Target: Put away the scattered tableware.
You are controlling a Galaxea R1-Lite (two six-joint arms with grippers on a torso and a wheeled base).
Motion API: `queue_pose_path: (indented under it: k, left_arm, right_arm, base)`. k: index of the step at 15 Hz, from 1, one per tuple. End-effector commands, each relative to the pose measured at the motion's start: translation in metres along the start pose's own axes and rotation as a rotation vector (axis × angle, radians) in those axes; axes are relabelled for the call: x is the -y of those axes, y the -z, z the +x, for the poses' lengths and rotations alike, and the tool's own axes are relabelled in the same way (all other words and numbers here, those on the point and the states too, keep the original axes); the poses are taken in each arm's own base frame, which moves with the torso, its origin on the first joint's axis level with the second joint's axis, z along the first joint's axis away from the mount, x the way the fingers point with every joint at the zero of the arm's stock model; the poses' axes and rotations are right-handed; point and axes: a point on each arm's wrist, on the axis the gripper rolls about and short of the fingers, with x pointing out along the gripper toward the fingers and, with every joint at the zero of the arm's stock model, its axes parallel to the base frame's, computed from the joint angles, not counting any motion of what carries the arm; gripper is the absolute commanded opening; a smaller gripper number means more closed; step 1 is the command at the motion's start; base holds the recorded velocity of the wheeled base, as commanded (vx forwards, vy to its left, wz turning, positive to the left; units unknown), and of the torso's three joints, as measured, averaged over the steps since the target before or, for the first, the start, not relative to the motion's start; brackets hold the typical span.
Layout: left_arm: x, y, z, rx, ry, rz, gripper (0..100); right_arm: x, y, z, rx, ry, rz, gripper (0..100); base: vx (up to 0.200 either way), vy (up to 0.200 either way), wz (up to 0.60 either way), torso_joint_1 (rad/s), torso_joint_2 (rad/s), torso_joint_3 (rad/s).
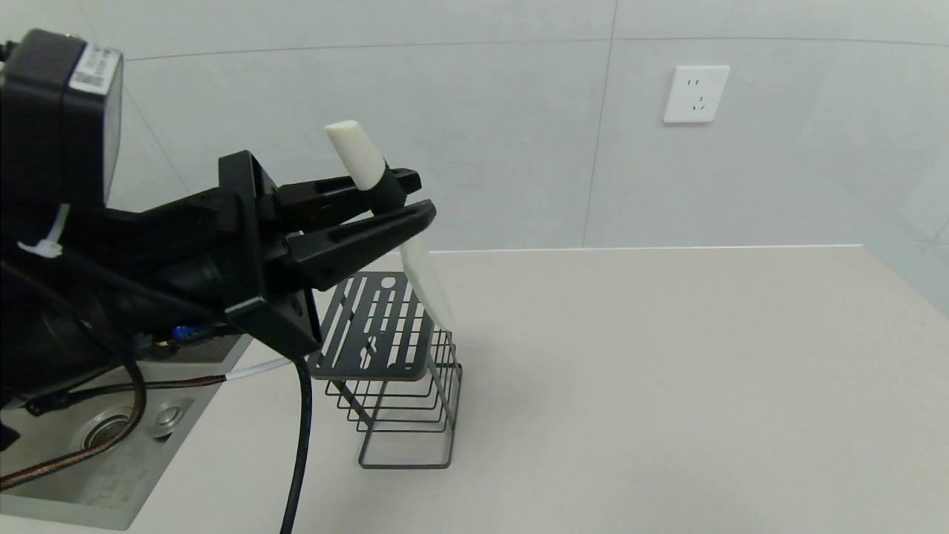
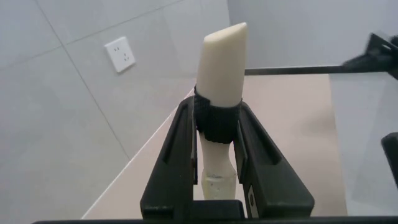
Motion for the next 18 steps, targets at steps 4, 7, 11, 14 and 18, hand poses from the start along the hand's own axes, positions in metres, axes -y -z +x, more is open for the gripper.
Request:
queue_pose_path:
  k: [4, 7, 11, 14, 18]
  left_arm:
    - [-0.018, -0.002, -0.01, -0.013, -0.073, 0.082, 0]
    - [-0.019, 0.0, -0.008, -0.016, -0.057, 0.111, 0]
    - [-0.023, 0.012, -0.008, -0.052, -0.067, 0.109, 0]
    - [-0.026, 0.021, -0.005, -0.065, -0.03, 0.131, 0]
    - [-0.029, 0.023, -0.005, -0.06, -0.001, 0.154, 0]
  right_arm:
    - [-0.004, 0.017, -0.014, 0.012, 0.333, 0.25, 0]
    - [-0.003, 0.017, -0.014, 0.008, 0.374, 0.282, 0]
    - [-0.003, 0.017, -0.014, 0.007, 0.371, 0.271, 0]
    - [-0.003, 0.017, -0.014, 0.007, 0.371, 0.273, 0]
    - [-0.003, 0.017, -0.014, 0.007, 0.371, 0.273, 0]
  base:
    - [0.0, 0.0, 0.0, 0.0, 0.0, 0.0]
    - [0.0, 0.0, 0.0, 0.0, 0.0, 0.0]
    - [0.0, 0.0, 0.0, 0.0, 0.0, 0.0]
    - [0.0, 0.0, 0.0, 0.0, 0.0, 0.0]
    - [0.0, 0.0, 0.0, 0.0, 0.0, 0.0]
